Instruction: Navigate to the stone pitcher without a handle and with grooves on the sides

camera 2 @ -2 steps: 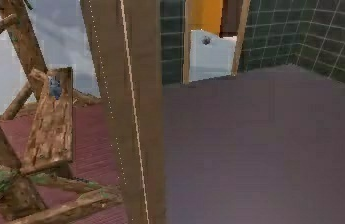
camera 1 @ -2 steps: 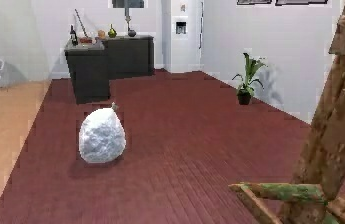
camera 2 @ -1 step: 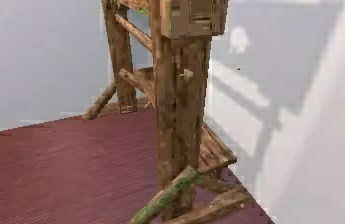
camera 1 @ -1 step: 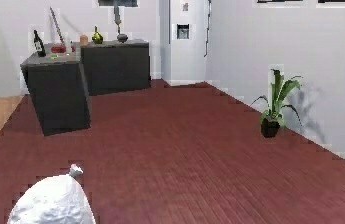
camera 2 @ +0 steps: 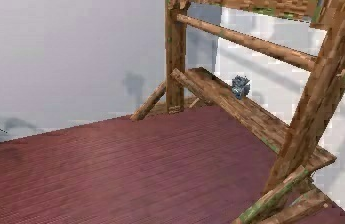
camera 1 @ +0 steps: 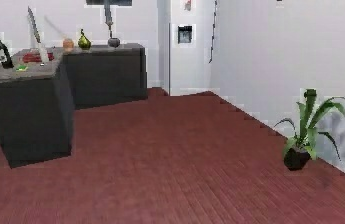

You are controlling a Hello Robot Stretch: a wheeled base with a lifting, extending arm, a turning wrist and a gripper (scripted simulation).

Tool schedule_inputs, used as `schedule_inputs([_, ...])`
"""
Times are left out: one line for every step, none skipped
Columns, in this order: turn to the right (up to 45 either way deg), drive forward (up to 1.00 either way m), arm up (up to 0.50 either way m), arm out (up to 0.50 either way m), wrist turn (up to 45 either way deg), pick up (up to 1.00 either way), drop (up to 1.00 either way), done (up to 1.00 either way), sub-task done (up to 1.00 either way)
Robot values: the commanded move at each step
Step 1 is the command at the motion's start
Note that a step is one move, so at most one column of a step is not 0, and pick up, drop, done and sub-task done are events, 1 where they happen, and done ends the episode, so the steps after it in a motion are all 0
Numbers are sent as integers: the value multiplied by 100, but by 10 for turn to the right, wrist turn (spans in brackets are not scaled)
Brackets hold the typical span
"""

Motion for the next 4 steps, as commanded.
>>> schedule_inputs([-210,0,0,0,0,0,0,0,0])
schedule_inputs([0,100,0,0,0,0,0,0,0])
schedule_inputs([0,100,0,0,0,0,0,0,0])
schedule_inputs([-30,0,0,0,0,0,0,0,0])
